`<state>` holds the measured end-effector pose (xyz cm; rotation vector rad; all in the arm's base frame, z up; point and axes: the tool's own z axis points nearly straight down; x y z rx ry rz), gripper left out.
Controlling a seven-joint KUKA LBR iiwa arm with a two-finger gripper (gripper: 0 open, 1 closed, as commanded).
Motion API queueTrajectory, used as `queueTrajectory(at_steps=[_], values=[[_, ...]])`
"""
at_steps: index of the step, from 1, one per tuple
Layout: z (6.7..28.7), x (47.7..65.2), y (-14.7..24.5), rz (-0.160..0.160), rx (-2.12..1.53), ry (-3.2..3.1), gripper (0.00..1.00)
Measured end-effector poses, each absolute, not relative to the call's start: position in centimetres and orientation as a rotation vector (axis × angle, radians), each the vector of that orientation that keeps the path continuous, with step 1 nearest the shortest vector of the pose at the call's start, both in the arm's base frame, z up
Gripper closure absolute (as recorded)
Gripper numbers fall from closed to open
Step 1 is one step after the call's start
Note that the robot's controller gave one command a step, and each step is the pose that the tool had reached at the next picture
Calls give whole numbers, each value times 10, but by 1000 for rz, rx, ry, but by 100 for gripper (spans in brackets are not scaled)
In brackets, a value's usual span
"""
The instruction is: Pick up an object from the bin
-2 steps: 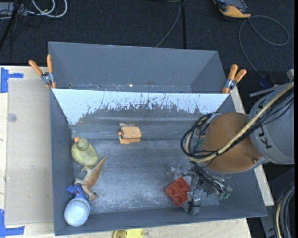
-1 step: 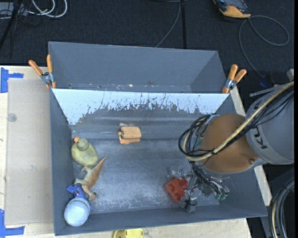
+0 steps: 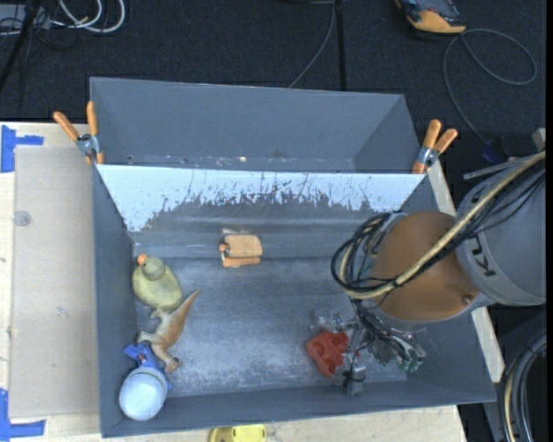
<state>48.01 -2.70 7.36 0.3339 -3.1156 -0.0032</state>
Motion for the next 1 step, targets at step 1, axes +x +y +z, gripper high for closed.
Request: queueTrajectory(at_steps=[1], values=[[77, 479, -27, -4, 334, -3115, 100]])
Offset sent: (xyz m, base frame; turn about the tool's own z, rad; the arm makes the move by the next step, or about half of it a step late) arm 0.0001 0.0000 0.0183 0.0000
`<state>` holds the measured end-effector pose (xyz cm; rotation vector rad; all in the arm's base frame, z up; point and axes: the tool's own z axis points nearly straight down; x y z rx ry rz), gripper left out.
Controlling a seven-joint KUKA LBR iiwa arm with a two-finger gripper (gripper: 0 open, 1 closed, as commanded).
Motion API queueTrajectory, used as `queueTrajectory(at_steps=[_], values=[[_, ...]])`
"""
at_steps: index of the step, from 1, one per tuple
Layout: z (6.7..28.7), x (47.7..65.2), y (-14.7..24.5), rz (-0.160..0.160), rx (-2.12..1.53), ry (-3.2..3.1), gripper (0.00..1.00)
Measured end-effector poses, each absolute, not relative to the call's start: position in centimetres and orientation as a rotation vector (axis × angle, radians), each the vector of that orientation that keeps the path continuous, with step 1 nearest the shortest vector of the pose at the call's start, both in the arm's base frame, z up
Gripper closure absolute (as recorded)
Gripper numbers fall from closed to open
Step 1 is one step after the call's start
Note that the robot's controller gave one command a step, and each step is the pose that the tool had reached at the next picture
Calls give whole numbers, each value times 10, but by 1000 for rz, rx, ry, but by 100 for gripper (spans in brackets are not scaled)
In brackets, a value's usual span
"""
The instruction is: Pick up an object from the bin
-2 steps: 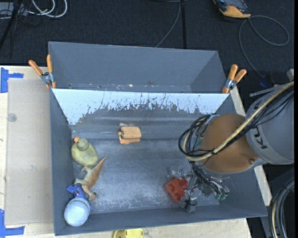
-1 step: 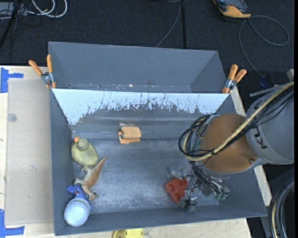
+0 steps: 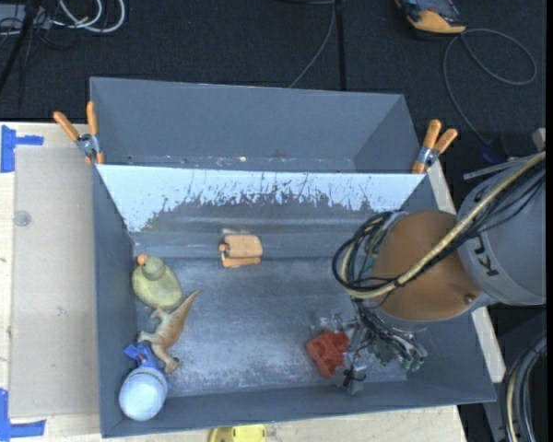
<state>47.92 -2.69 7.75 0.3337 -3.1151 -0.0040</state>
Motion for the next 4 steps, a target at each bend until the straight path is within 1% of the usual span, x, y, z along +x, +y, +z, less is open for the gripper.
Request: queueTrajectory(at_steps=[1, 4], values=[[98, 479, -26, -4, 333, -3117, 100], [150, 479, -26, -5, 331, -3114, 100]])
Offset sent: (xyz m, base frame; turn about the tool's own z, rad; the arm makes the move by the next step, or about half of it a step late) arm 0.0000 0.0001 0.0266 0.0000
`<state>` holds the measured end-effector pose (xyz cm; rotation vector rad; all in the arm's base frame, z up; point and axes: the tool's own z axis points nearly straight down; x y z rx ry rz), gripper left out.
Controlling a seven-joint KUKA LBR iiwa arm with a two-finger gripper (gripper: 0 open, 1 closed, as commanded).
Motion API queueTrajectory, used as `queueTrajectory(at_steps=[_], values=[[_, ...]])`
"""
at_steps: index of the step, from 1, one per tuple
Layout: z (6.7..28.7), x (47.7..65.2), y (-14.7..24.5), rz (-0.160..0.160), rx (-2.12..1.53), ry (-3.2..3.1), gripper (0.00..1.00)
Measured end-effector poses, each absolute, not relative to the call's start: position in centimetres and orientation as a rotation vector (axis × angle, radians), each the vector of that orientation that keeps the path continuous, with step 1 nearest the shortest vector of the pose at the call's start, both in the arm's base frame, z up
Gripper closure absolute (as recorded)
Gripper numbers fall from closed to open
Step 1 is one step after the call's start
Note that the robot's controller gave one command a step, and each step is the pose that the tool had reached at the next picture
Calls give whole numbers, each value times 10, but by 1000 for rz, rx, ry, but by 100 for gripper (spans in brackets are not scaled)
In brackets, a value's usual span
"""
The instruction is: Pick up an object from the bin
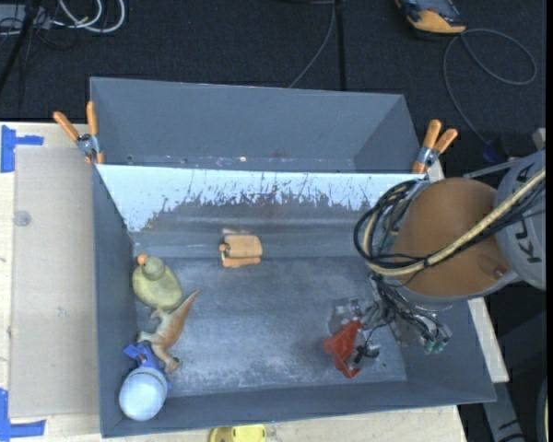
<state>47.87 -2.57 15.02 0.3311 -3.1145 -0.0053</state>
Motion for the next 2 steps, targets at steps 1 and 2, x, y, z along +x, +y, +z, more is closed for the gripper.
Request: queueTrajectory(at_steps=[1, 2], values=[[164, 479, -26, -4, 331, -3117, 100], [174, 480, -26, -4, 331, -3118, 100]])
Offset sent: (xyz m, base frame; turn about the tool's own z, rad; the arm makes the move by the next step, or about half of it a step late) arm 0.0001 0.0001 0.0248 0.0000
